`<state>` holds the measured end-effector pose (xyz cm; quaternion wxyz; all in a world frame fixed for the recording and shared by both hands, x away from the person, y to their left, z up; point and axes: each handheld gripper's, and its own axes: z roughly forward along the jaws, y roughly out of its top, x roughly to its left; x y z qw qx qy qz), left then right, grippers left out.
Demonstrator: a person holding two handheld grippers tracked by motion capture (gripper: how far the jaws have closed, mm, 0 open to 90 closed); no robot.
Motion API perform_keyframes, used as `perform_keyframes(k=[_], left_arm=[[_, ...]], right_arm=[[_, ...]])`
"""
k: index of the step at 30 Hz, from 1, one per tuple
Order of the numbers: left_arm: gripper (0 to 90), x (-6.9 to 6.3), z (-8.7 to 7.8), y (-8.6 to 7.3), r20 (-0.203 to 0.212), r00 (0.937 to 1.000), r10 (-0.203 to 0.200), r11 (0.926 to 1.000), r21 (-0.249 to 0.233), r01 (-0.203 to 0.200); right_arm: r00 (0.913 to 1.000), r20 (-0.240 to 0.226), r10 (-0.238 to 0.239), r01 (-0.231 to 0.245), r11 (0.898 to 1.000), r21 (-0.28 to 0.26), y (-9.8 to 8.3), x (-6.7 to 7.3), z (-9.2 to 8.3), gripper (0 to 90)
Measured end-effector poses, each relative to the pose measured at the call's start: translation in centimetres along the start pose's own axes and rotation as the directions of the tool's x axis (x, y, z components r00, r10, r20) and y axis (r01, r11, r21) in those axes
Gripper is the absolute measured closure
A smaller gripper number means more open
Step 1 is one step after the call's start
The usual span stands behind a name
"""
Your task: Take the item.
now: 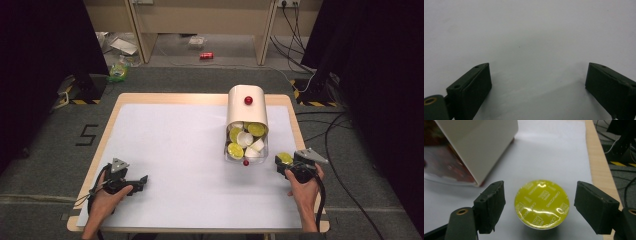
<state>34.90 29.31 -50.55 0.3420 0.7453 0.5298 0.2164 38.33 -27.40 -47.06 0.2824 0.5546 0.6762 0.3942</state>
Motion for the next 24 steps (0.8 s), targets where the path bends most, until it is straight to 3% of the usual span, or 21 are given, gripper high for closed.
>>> perform_keyframes(k=[6, 14, 24], left_arm=[[5.9, 0.0, 0.0, 0.0, 0.003, 1.0, -0.001, 1.0, 0.002, 0.001], [5.8, 0.0, 0.0, 0.0, 0.002, 1.0, 0.0, 1.0, 0.001, 0.0], [5.8, 0.0, 0.0, 0.0, 0.002, 1.0, -0.001, 1.0, 0.0, 0.001]], right_arm=[[0.9996, -0.002, 0.029, -0.029, 0.998, -0.057, 0.8, 0.0, -1.5, 26.3], [0.9999, -0.013, -0.007, 0.006, 0.994, -0.11, 1.1, 1.3, -3.8, 27.2], [0.9993, -0.027, -0.028, 0.024, 0.992, -0.128, 1.0, 2.5, -4.6, 27.9]])
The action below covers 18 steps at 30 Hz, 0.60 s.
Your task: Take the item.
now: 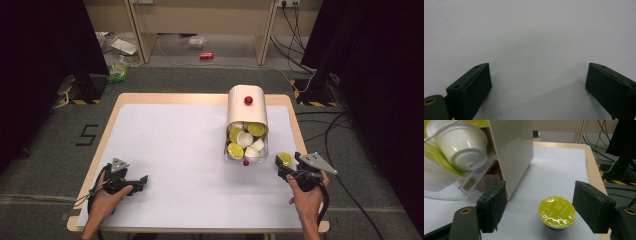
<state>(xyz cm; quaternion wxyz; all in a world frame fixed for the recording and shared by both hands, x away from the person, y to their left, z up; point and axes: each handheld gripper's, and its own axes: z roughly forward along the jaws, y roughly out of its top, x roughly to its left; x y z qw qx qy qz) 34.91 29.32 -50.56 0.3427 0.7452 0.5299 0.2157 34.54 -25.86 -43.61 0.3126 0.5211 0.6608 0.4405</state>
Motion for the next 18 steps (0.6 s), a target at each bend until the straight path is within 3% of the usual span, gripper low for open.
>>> perform_keyframes(k=[18], left_arm=[[4.9, 0.0, 0.1, 0.0, -0.001, 1.0, 0.003, 1.0, 0.002, -0.003]], right_arm=[[0.9989, -0.037, -0.03, 0.029, 0.999, -0.035, -0.2, 2.3, -2.1, 27.9]])
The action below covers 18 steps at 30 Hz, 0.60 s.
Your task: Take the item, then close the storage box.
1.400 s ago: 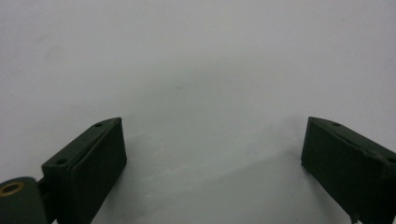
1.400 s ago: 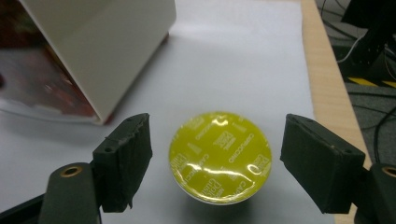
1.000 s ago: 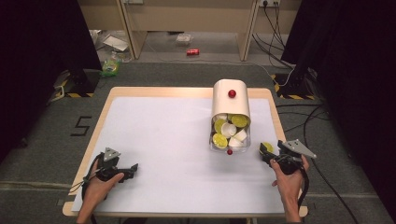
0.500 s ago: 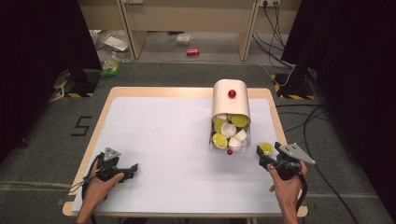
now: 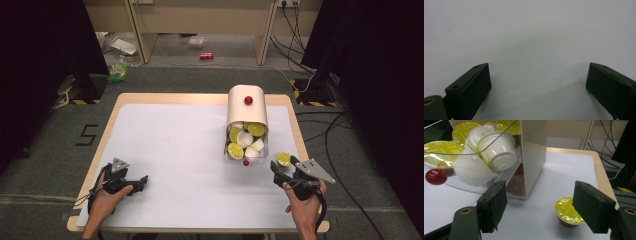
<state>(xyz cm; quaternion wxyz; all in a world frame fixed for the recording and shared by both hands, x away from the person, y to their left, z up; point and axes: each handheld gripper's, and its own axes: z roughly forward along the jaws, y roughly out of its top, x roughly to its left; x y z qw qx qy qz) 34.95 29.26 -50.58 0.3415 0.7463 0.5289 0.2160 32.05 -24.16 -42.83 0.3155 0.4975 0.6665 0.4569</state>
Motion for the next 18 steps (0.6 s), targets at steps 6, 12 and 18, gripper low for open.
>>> perform_keyframes(k=[6, 12, 18], left_arm=[[4.4, -0.01, 0.01, 0.01, 0.002, 1.0, 0.001, 1.0, 0.002, -0.001], [4.4, -0.02, 0.01, 0.0, 0.002, 1.0, 0.002, 1.0, 0.002, -0.002], [4.4, -0.01, 0.01, 0.01, 0.002, 1.0, 0.002, 1.0, 0.002, -0.002]], right_arm=[[0.9998, 0.005, -0.017, 0.017, 1.0, 0.003, -0.36, 0.43, -0.37, 27.9], [0.9999, -0.002, -0.016, 0.016, 1.0, -0.004, -0.46, 0.62, -0.82, 27.9], [0.9997, -0.011, -0.021, 0.021, 1.0, -0.001, -0.61, 0.89, -0.84, 27.9]])
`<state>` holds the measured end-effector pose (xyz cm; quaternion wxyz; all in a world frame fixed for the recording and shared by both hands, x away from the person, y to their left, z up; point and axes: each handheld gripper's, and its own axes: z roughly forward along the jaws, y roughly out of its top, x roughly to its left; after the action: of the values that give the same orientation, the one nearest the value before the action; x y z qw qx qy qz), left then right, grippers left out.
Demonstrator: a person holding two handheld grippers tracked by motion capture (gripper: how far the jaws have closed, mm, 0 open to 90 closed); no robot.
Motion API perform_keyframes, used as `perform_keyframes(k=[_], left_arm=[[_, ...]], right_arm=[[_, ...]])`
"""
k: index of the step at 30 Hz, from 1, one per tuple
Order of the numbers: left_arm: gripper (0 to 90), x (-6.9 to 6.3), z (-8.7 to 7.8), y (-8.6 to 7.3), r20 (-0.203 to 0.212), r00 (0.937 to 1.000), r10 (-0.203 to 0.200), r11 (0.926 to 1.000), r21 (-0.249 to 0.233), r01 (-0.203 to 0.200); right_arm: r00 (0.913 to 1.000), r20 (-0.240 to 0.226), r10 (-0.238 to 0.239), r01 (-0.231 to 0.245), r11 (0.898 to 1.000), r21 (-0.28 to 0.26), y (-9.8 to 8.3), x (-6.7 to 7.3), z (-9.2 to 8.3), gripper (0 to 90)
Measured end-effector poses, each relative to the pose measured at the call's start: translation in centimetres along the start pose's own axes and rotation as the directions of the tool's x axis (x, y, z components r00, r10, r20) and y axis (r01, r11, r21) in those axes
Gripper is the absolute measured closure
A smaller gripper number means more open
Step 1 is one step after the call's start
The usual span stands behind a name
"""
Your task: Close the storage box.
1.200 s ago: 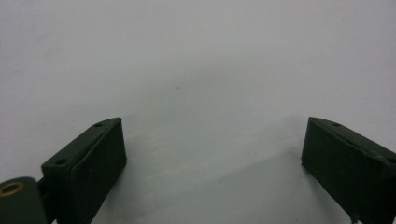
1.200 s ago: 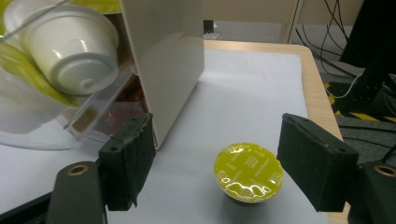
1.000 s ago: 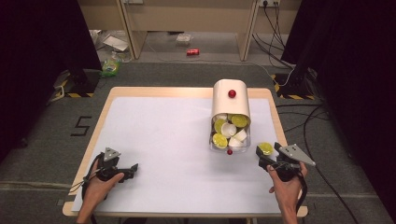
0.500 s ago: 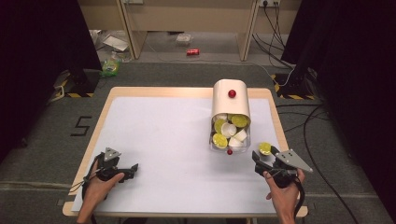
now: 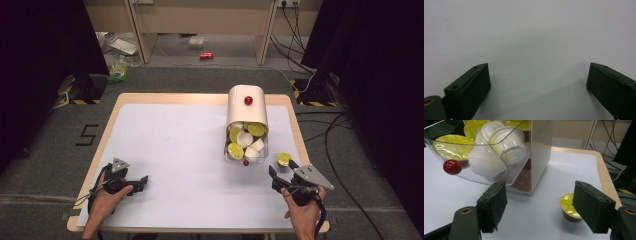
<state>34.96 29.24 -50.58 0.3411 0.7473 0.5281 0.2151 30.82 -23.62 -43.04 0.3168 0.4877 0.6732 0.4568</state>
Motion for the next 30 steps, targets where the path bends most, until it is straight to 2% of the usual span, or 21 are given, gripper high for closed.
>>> perform_keyframes(k=[18, 30], left_arm=[[4.4, 0.0, 0.0, 0.0, 0.002, 1.0, -0.001, 1.0, -0.002, 0.001], [4.3, 0.0, 0.0, 0.0, 0.001, 1.0, 0.0, 1.0, -0.001, 0.0]], right_arm=[[0.9973, -0.063, -0.037, 0.033, 0.998, -0.058, 0.8, 1.4, -0.6, 27.8], [0.9965, -0.06, -0.059, 0.057, 0.998, -0.04, 0.7, 1.9, 0.7, 27.9]])
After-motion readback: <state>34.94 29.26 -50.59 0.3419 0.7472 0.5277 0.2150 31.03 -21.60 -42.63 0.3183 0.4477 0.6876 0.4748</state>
